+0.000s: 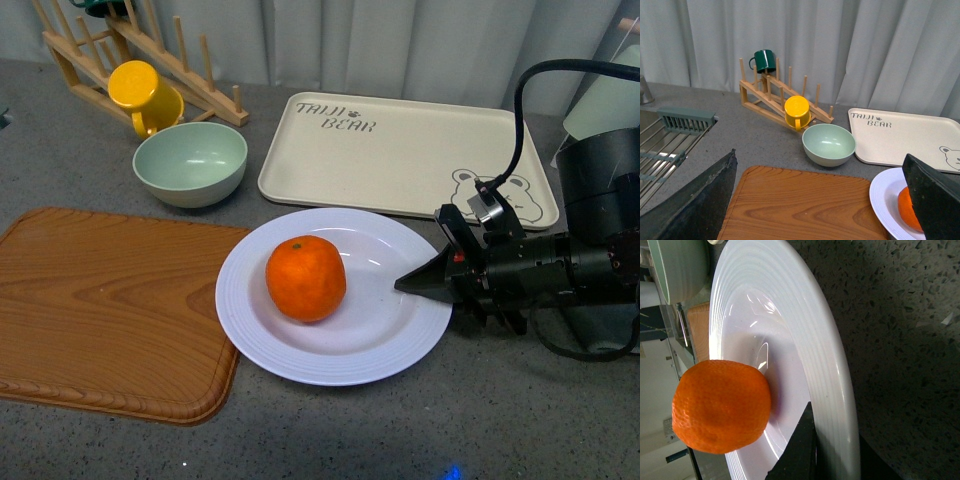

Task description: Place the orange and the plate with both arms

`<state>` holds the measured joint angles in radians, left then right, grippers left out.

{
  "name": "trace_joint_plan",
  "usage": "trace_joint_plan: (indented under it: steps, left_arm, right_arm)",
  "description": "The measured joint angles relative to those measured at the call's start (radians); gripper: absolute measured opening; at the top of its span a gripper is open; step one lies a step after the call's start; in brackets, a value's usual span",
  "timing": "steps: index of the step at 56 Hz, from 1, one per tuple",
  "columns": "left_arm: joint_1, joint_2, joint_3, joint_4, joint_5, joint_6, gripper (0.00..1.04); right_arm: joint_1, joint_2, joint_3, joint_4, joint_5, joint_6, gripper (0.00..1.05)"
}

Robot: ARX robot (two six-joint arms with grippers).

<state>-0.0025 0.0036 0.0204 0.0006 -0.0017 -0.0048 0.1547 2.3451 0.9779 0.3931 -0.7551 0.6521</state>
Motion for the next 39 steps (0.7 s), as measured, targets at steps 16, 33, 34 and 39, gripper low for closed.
trace_joint_plan:
  steps: [16, 33, 34, 39]
  left_arm:
    - [0.0, 0.0, 0.0, 0.0, 0.0, 0.0, 0.98]
    - [0.0, 0.0, 0.0, 0.0, 0.0, 0.0, 0.98]
    - [0.0, 0.0, 0.0, 0.0, 0.0, 0.0, 0.98]
    - [0.0, 0.0, 0.0, 0.0, 0.0, 0.0, 0.98]
  right_arm:
    - [-0.01, -0.021, -0.049, 0.075, 0.014, 0.007, 0.04]
    - [-0.059, -0.163, -0.166, 0.287, 0.039, 0.072, 0.04]
    - [-0.063, -0.173, -0.165, 0.293, 0.037, 0.076, 0.04]
    - [-0.077, -0.198, -0.146, 0.325, 0.034, 0.103, 0.04]
